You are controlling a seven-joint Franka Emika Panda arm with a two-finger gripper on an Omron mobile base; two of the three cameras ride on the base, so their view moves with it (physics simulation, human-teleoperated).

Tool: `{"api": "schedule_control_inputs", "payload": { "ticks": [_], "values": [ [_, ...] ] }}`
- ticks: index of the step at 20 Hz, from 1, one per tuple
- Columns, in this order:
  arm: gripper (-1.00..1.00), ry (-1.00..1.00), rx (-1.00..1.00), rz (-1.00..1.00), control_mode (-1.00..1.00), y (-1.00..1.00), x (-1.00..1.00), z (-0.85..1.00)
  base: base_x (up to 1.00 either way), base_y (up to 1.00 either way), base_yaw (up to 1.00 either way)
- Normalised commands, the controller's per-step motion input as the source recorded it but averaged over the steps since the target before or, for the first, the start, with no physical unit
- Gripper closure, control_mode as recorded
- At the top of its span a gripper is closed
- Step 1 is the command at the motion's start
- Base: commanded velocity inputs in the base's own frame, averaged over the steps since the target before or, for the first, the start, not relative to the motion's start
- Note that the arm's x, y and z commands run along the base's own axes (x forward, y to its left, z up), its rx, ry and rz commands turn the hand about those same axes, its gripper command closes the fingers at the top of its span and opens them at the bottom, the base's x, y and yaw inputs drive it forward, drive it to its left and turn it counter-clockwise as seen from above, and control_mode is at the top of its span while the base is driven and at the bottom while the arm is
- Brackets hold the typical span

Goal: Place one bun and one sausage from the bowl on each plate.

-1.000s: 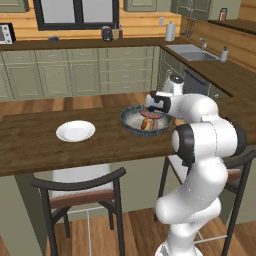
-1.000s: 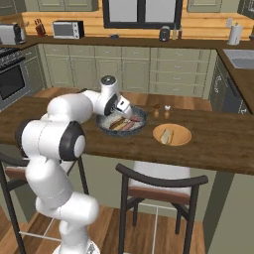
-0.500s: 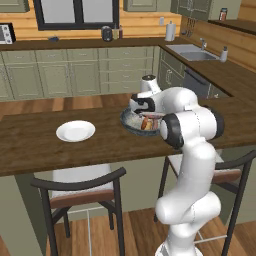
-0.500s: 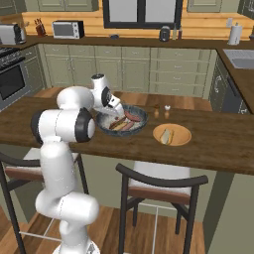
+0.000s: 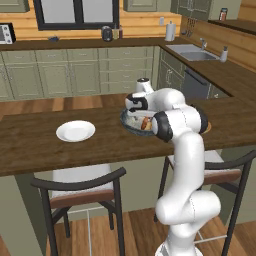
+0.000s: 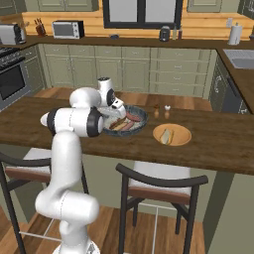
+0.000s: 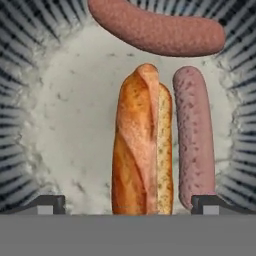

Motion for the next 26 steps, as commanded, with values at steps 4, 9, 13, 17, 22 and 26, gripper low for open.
{"api": "schedule_control_inputs", "payload": {
  "ticks": [4,9,13,17,22,26],
  "values": [
    [-1.0,-0.02,0.16,0.08,-1.0,-0.46,-0.12,-0.12,0.0,0.0,0.0],
    [-1.0,0.0,0.06,0.06,-1.0,-0.08,0.07,-0.28,0.0,0.0,0.0],
    [-1.0,0.0,0.0,0.04,-1.0,0.0,0.08,-0.44,0.0,0.0,0.0],
    [-1.0,0.02,0.0,0.0,-1.0,0.16,0.18,0.02,0.0,0.0,0.0],
    [-1.0,0.0,0.0,0.0,-1.0,0.22,0.0,-0.21,0.0,0.0,0.0],
    [1.0,0.0,0.0,0.0,-1.0,0.0,0.0,-0.24,0.0,0.0,0.0]
  ]
}}
